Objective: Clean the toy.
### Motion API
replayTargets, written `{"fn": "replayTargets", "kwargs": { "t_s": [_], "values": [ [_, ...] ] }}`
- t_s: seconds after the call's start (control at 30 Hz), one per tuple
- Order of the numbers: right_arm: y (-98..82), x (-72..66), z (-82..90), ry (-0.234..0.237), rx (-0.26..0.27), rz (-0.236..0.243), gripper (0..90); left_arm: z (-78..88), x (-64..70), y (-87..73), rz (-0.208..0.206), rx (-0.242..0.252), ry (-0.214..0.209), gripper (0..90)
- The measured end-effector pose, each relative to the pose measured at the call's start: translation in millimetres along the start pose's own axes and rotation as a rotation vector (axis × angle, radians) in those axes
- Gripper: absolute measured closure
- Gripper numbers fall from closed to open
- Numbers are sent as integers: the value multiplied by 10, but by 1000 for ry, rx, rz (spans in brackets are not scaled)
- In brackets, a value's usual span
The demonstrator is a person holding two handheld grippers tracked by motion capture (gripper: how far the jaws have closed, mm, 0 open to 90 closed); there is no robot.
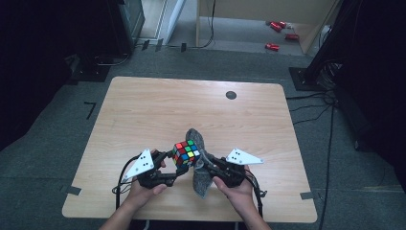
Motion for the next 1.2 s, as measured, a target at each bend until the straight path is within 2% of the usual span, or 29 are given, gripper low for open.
{"fn": "replayTargets", "kwargs": {
  "t_s": [0.07,0.1,0.17,0.23,0.33,0.43,0.53,0.63,0.77,0.97,1.2],
  "values": [
    [-54,9,-17,23,-39,-6,760,2,-15,17,9,9,6,350],
    [-86,10,-33,23,-64,9,760,7,-25,28,12,14,10,350],
    [-136,26,-55,-3,-110,55,758,17,-42,42,11,19,22,350],
    [-126,89,-36,-48,-122,88,757,35,-61,46,8,20,31,350],
    [-38,279,79,-150,-90,91,758,58,-112,55,11,24,47,350],
    [69,499,250,-272,-54,105,758,69,-159,53,19,23,61,350],
    [115,710,394,-381,-39,117,758,58,-175,25,20,14,70,350],
    [95,883,482,-453,-47,118,758,46,-176,7,16,6,71,350],
    [32,1061,546,-537,-78,148,757,39,-200,-10,21,1,78,350],
    [-78,1301,595,-611,-114,136,758,42,-235,-31,30,-6,87,350],
    [-235,1491,572,-657,-169,99,758,32,-249,-49,32,-15,91,350]
  ]
}}
Point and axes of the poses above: each handheld gripper's, and its own axes: z roughly backward along the jaws, y roughly out of its top, x roughly to its right, the point moved 10 cm from there along -z, roughly forward along the jaws, and after that the axes turned 4 degrees about z, right-handed, at the moved point
